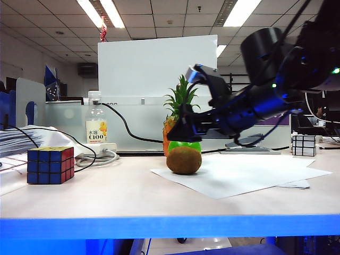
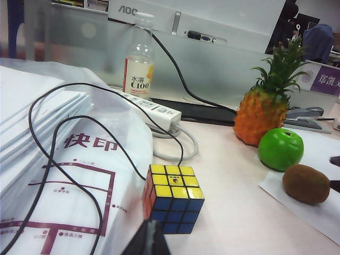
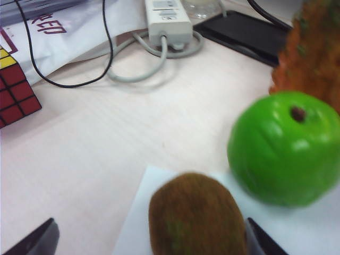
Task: Arrange all the fruits from large to small from left to right in a row.
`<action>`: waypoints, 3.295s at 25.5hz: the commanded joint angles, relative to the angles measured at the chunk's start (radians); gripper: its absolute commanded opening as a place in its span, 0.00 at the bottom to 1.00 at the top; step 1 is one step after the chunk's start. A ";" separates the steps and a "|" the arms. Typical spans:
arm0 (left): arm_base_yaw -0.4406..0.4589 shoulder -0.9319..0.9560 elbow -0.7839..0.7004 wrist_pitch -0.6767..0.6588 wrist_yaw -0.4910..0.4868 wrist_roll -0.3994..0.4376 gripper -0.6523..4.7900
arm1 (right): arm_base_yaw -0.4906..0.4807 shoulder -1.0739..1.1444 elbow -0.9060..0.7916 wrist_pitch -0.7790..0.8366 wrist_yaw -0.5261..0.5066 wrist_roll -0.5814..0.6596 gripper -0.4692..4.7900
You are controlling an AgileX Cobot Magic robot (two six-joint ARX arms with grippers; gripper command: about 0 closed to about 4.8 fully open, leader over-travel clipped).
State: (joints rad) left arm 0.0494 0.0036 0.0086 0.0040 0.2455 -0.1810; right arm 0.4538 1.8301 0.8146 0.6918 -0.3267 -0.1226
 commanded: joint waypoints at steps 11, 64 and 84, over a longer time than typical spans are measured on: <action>0.001 -0.002 0.001 0.014 0.006 -0.003 0.11 | 0.014 0.108 0.068 -0.011 0.090 -0.062 1.00; 0.001 -0.002 0.001 0.044 0.006 -0.003 0.11 | 0.028 0.203 0.140 0.090 0.063 -0.001 0.82; 0.000 -0.002 0.001 0.098 0.389 0.077 0.11 | 0.067 0.241 0.151 0.091 0.053 0.027 0.24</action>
State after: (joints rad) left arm 0.0494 0.0036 0.0086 0.0837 0.6083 -0.1089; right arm 0.5152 2.0785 0.9627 0.7658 -0.2619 -0.1009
